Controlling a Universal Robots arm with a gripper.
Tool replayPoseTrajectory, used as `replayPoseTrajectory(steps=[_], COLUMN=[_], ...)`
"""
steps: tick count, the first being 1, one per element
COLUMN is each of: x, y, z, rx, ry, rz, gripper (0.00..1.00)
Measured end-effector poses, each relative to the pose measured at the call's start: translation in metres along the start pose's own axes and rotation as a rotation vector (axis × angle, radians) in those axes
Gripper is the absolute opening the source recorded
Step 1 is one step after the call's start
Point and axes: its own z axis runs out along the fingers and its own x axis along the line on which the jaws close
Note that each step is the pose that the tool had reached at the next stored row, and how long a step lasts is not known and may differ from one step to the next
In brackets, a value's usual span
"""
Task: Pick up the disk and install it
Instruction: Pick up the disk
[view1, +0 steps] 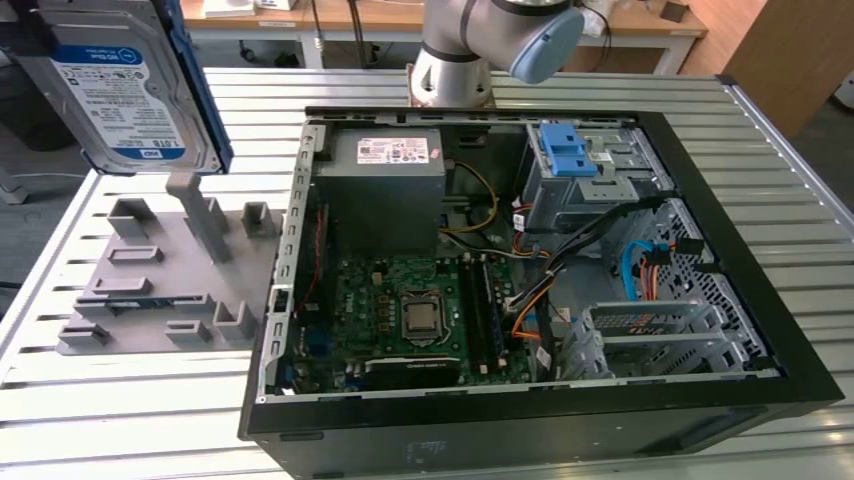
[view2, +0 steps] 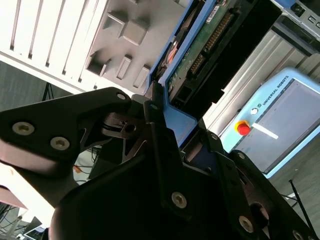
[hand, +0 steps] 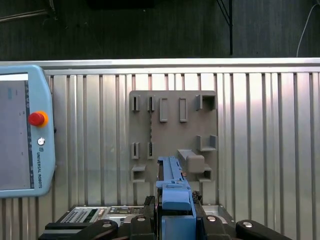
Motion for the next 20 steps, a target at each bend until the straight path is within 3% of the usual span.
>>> replayPoseTrajectory(steps=[20], x=[-0.0001], y=[-0.0052], z=[-0.0001], rx=[-0.0001], ry=[0.0001], rz=[0.000], gripper=[0.37])
